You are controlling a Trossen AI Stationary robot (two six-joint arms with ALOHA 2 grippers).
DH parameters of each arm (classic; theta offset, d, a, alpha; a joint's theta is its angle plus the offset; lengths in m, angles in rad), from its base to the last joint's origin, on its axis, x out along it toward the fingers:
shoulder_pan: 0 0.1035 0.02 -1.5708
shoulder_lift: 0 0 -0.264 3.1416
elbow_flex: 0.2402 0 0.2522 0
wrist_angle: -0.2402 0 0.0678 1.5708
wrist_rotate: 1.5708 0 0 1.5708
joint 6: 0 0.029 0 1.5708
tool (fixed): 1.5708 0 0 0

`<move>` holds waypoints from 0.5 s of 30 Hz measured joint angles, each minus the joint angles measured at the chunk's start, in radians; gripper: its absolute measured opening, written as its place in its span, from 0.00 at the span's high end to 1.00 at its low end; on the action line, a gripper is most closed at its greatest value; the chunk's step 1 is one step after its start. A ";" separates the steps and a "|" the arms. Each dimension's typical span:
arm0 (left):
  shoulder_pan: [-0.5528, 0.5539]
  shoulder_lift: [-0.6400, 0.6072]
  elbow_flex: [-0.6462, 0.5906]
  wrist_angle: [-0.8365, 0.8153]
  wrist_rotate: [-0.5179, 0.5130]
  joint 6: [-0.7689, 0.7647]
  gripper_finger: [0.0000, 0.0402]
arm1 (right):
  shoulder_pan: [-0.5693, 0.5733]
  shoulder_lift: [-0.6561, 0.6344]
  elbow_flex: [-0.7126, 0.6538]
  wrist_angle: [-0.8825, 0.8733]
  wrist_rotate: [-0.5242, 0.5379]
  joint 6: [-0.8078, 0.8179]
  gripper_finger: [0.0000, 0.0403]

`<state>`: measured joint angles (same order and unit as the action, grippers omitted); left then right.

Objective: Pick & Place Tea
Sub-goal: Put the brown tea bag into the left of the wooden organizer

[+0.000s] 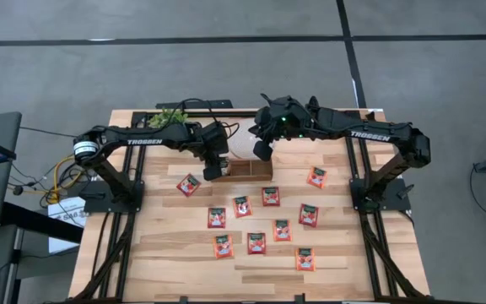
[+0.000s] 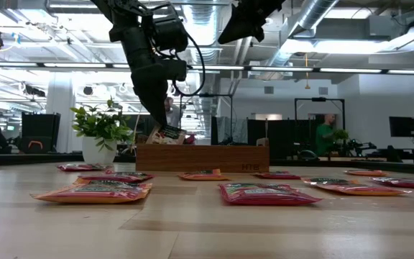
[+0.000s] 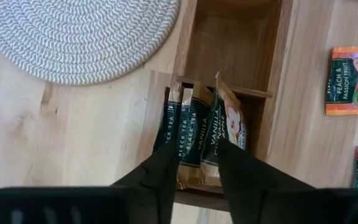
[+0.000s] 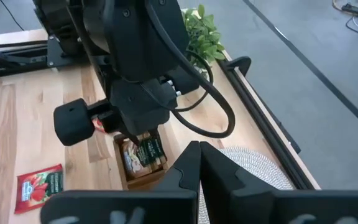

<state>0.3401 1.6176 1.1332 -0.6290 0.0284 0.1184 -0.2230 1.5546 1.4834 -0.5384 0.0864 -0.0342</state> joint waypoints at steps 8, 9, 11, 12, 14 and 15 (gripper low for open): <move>0.000 0.000 0.000 0.000 0.000 0.000 0.89 | 0.000 0.000 0.000 -0.008 0.001 0.008 1.00; 0.000 0.000 0.000 -0.001 0.000 0.000 0.90 | 0.000 0.000 0.000 -0.008 0.001 0.008 1.00; 0.000 0.000 0.000 -0.001 0.000 0.000 0.91 | 0.000 0.000 0.000 -0.008 0.001 0.008 1.00; 0.000 0.000 0.000 -0.001 0.000 0.001 0.92 | 0.000 0.000 0.000 -0.008 0.001 0.008 1.00; 0.000 0.000 0.000 -0.001 0.000 0.002 0.93 | 0.000 0.000 0.000 -0.008 0.001 0.008 1.00; 0.000 0.000 0.000 -0.001 0.000 0.002 0.94 | 0.000 0.000 0.000 -0.008 0.001 0.008 1.00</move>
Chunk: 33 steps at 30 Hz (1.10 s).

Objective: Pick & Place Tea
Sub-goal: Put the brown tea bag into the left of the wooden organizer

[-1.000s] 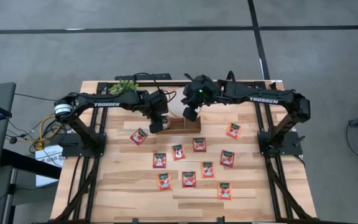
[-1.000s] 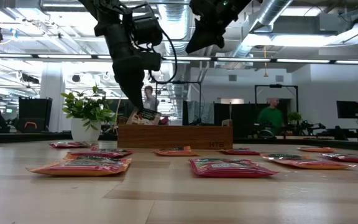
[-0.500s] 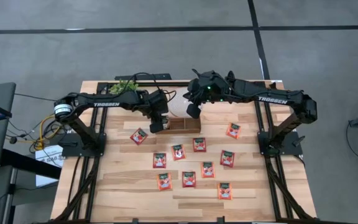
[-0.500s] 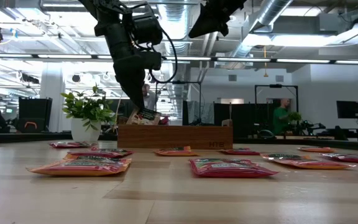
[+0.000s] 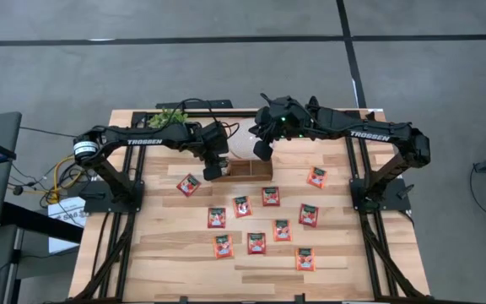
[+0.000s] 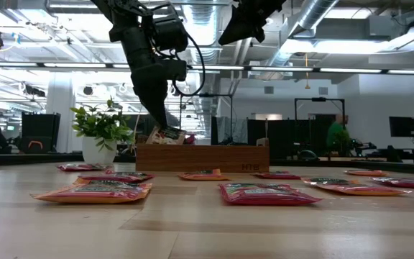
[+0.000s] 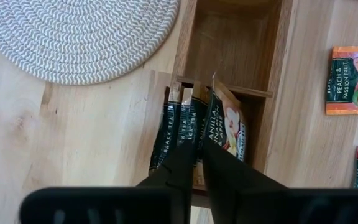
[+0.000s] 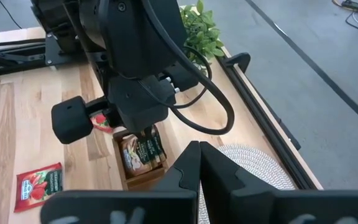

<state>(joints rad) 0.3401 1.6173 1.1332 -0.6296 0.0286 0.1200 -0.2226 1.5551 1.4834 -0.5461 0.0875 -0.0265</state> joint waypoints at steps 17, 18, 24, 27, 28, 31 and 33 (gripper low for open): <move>0.000 -0.010 0.000 0.005 0.000 0.007 1.00 | 0.000 0.000 0.000 0.000 0.000 0.000 1.00; 0.000 -0.016 0.000 0.009 0.000 0.007 1.00 | 0.000 0.000 0.000 0.000 0.000 0.000 1.00; 0.000 -0.047 0.000 0.028 0.001 0.005 1.00 | 0.000 0.000 0.000 -0.001 0.000 -0.001 1.00; 0.000 -0.044 -0.001 0.006 0.001 -0.001 1.00 | 0.000 0.000 0.000 -0.007 0.000 -0.001 1.00; -0.001 -0.044 -0.002 0.011 0.001 -0.005 1.00 | 0.000 0.000 0.000 -0.010 0.000 -0.001 1.00; -0.006 -0.044 -0.013 0.029 0.001 -0.027 1.00 | 0.000 0.000 0.000 -0.027 0.000 -0.001 1.00; -0.009 -0.044 -0.017 0.033 0.001 -0.038 1.00 | 0.000 0.000 0.000 -0.032 0.000 -0.001 1.00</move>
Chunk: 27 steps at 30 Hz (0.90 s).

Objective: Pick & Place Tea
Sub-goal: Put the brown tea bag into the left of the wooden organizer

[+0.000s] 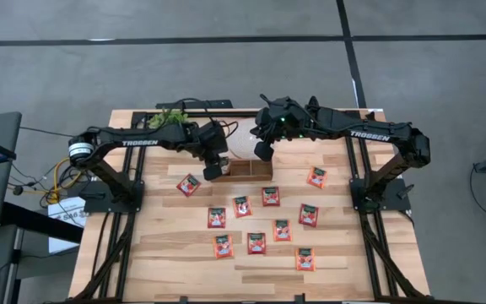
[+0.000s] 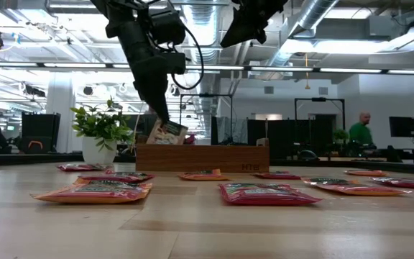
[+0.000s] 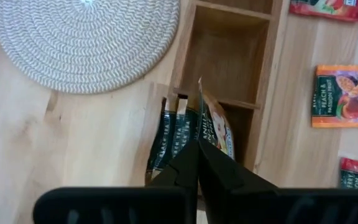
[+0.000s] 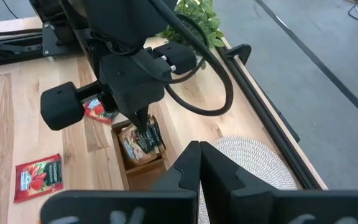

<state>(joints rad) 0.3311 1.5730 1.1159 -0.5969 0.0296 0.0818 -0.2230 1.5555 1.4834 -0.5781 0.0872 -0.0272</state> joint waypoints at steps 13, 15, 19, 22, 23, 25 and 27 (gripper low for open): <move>-0.034 0.001 -0.074 0.105 -0.041 0.011 1.00 | 0.002 0.000 0.000 0.002 0.000 0.000 1.00; -0.043 -0.009 -0.075 0.111 -0.065 0.011 1.00 | 0.002 0.000 0.000 0.002 0.000 -0.001 1.00; -0.046 -0.039 -0.075 0.138 -0.079 0.011 1.00 | -0.002 0.000 0.000 0.002 0.000 -0.001 1.00; -0.045 -0.064 -0.075 0.142 -0.081 0.011 1.00 | -0.002 0.000 0.000 0.005 0.000 -0.002 1.00; -0.045 -0.070 -0.075 0.141 -0.080 0.011 1.00 | -0.002 0.000 0.000 0.007 0.000 -0.002 1.00; -0.046 -0.078 -0.075 0.140 -0.080 0.009 1.00 | -0.002 0.000 0.000 0.008 0.000 -0.001 1.00; -0.046 -0.080 -0.075 0.140 -0.080 0.000 1.00 | -0.002 0.000 0.000 0.008 0.000 -0.001 1.00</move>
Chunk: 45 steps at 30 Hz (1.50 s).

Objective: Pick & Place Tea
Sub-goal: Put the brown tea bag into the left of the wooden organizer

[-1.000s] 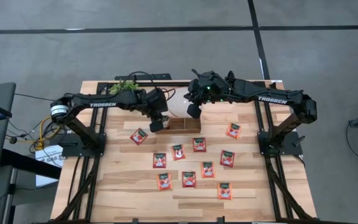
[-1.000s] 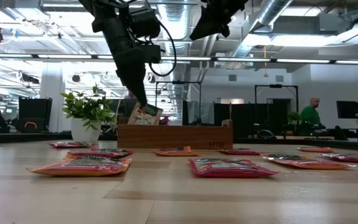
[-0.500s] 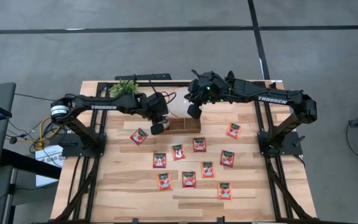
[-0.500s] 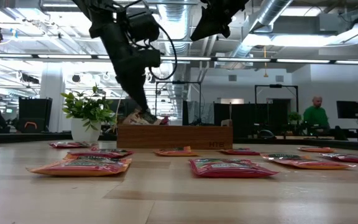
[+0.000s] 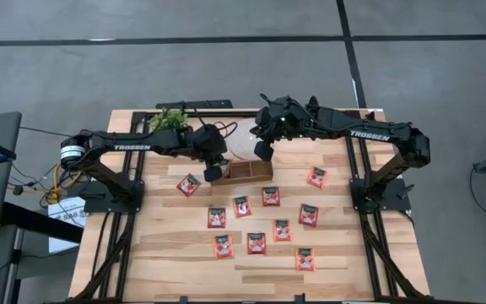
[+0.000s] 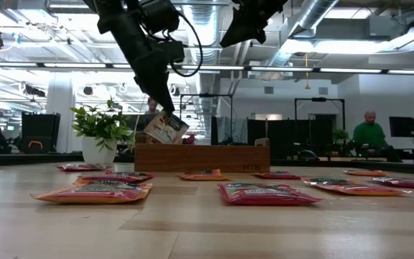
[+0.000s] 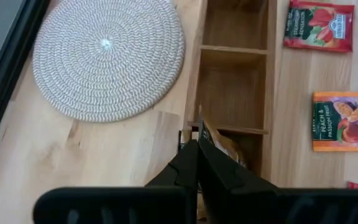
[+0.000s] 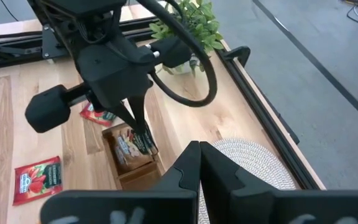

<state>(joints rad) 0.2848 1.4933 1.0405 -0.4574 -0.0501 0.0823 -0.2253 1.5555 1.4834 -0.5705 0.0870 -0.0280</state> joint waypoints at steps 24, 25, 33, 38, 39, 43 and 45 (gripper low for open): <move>-0.144 -0.097 -0.055 0.089 -0.198 -0.189 1.00 | 0.003 0.000 0.000 -0.006 -0.005 -0.010 1.00; -0.149 -0.115 -0.077 0.110 -0.201 -0.209 1.00 | 0.003 0.000 0.000 -0.008 -0.005 -0.010 1.00; -0.181 -0.271 -0.282 0.358 -0.258 -0.348 1.00 | 0.003 0.000 0.000 -0.020 -0.009 -0.026 1.00; -0.197 -0.300 -0.397 0.534 -0.287 -0.396 1.00 | 0.005 0.000 0.000 -0.024 -0.009 -0.025 1.00; -0.201 -0.299 -0.411 0.544 -0.292 -0.400 1.00 | 0.006 0.000 0.000 -0.026 -0.009 -0.025 1.00; -0.204 -0.299 -0.453 0.600 -0.323 -0.410 1.00 | 0.010 0.000 0.000 -0.027 -0.009 -0.025 1.00; -0.204 -0.299 -0.471 0.611 -0.325 -0.411 1.00 | 0.011 0.000 0.000 -0.028 -0.009 -0.025 1.00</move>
<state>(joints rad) 0.0811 1.1942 0.5692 0.1536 -0.3752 -0.3290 -0.2146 1.5555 1.4834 -0.5987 0.0776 -0.0532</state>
